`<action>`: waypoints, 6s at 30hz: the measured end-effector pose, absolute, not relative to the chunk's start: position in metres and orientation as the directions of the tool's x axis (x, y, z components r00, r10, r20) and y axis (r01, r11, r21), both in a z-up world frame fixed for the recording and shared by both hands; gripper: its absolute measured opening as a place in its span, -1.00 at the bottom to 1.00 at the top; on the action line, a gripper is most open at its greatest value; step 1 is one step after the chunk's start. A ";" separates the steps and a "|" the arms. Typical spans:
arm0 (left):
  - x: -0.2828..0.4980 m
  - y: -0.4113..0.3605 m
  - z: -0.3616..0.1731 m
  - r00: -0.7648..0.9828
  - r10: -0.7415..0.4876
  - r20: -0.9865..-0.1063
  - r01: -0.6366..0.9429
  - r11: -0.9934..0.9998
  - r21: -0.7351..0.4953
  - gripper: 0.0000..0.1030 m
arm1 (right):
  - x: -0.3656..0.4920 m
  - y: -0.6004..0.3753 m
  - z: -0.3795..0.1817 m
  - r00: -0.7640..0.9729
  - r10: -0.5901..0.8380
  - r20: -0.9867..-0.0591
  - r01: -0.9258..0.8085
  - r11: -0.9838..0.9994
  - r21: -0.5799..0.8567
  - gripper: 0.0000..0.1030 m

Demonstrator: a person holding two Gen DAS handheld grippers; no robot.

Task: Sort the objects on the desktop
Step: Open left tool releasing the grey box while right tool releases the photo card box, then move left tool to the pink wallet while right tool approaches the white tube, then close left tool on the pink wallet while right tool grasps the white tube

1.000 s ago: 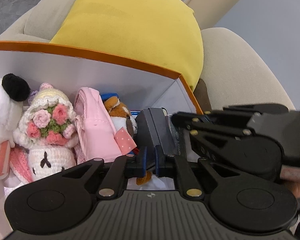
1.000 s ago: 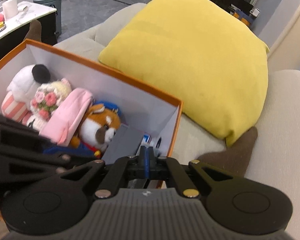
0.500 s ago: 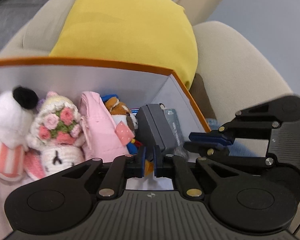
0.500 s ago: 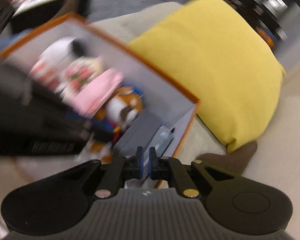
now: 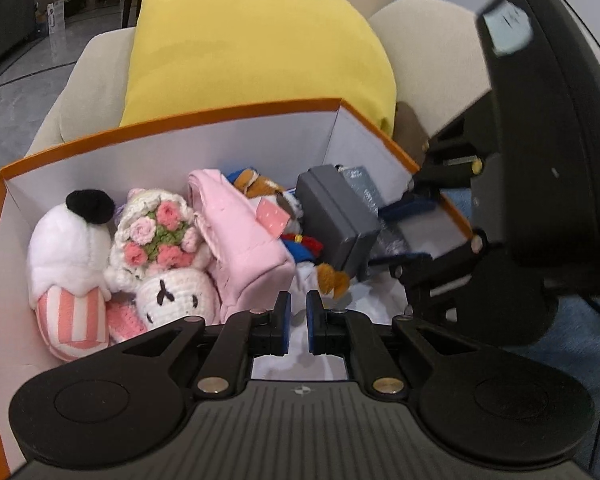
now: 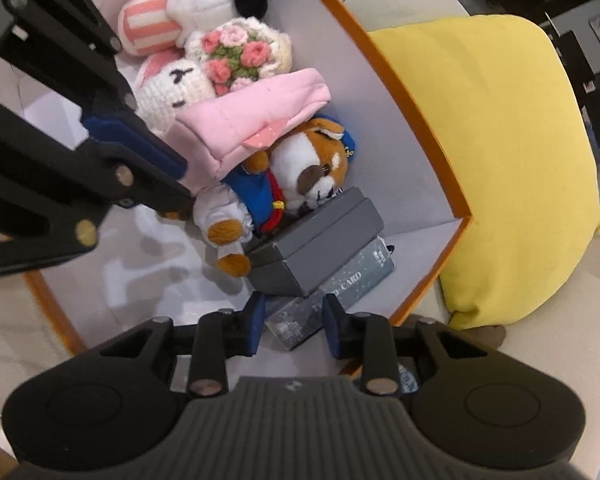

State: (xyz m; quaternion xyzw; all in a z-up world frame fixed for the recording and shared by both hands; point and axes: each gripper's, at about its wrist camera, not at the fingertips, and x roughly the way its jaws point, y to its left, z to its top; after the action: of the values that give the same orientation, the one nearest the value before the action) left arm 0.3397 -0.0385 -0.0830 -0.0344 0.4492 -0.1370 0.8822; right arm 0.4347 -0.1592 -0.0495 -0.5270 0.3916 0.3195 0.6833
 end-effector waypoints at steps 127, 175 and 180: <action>0.320 -0.022 -0.066 0.522 -0.351 -0.778 0.245 0.935 -0.257 -0.86 | 0.426 -0.216 0.032 0.427 0.093 -0.899 -0.901 0.130 -0.414 -0.01; 0.116 0.004 -0.146 0.369 -0.261 -0.892 0.217 0.958 -0.190 0.34 | 0.181 -0.279 -0.114 0.226 0.440 -0.869 -0.194 0.895 0.403 0.02; 0.107 0.004 -0.139 0.442 -0.206 -0.873 0.156 0.976 -0.151 -0.18 | 0.179 -0.281 -0.100 0.292 0.435 -0.852 -0.234 0.896 0.378 -0.40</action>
State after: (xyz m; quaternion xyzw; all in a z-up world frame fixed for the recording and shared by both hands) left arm 0.1066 0.0037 -0.1386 -0.0241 0.5175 -0.1067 0.8486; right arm 0.1788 -0.2810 -0.0995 0.0905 0.5570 0.2094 0.7986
